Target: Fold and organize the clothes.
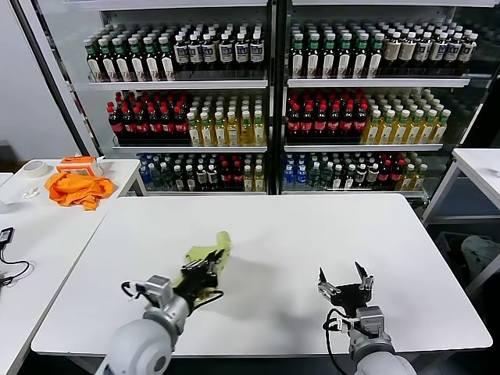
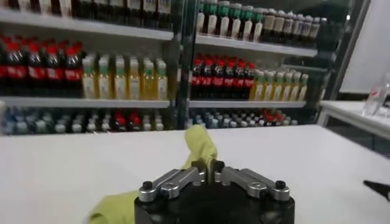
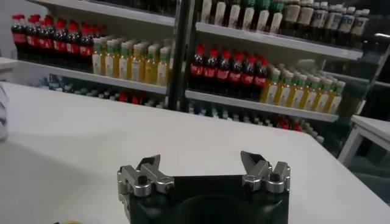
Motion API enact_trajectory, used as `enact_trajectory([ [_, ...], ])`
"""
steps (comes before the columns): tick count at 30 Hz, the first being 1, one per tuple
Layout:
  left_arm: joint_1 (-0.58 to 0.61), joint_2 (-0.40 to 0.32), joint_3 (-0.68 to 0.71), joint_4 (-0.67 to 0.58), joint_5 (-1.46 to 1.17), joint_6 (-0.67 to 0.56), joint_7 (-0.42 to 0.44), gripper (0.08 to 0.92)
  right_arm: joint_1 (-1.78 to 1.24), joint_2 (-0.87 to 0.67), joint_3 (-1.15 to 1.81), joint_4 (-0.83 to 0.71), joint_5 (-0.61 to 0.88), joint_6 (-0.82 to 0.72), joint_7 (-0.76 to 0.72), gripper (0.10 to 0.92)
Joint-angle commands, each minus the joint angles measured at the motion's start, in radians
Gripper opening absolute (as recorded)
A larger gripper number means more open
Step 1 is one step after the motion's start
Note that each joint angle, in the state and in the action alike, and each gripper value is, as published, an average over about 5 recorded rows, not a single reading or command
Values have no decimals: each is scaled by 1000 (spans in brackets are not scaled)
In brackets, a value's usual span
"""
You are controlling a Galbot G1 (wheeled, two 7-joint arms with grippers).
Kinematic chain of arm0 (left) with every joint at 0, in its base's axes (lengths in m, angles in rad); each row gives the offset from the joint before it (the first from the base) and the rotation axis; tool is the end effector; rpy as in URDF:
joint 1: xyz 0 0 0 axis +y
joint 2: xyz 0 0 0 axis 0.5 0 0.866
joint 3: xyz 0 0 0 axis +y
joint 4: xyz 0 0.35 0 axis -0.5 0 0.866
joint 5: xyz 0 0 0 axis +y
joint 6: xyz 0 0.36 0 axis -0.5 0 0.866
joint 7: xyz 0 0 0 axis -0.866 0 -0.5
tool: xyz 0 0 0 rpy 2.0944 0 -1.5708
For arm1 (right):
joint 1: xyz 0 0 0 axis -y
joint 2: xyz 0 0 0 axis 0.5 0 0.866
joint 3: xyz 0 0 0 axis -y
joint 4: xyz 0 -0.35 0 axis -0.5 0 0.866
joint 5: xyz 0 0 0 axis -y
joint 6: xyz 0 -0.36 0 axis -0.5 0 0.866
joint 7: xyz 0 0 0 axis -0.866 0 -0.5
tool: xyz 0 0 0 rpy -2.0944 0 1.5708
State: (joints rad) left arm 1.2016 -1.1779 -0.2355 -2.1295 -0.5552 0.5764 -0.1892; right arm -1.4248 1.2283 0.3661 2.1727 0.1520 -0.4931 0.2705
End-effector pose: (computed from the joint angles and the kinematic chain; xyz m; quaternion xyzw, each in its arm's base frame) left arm 0.2615 -0.0192 -0.2231 -0.1756 -0.9677 0.0459 0.1748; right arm 0.2159 -0.0053 -0.2506 0.0083 -0.9846 0.0962 0.1459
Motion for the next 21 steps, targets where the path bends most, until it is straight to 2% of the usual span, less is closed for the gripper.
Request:
enact_trajectory([
  [1, -192, -156, 100, 162, -215, -1, -191, 175, 6, 0, 4, 3, 1, -3, -2, 823],
  [4, -211, -167, 89, 158, -237, -11, -199, 261, 21, 0, 2, -5, 6, -5, -7, 823],
  [7, -206, -139, 57, 137, -208, -35, -169, 348, 48, 0, -18, -9, 55, -18, -11, 823],
  [12, -134, -14, -43, 128, 11, -143, -8, 495, 93, 14, -117, -6, 263, -77, -6, 823],
  [14, -95, 33, -81, 119, 65, -167, 21, 556, 104, 27, -181, -21, 324, -85, 1, 823],
  [17, -44, 76, -121, 102, 102, -182, 26, 642, 120, 45, -291, -56, 359, -85, 17, 823],
  [21, 6, 85, -142, 68, 127, -191, 23, 754, 148, 74, -420, -102, 358, -85, 100, 823],
])
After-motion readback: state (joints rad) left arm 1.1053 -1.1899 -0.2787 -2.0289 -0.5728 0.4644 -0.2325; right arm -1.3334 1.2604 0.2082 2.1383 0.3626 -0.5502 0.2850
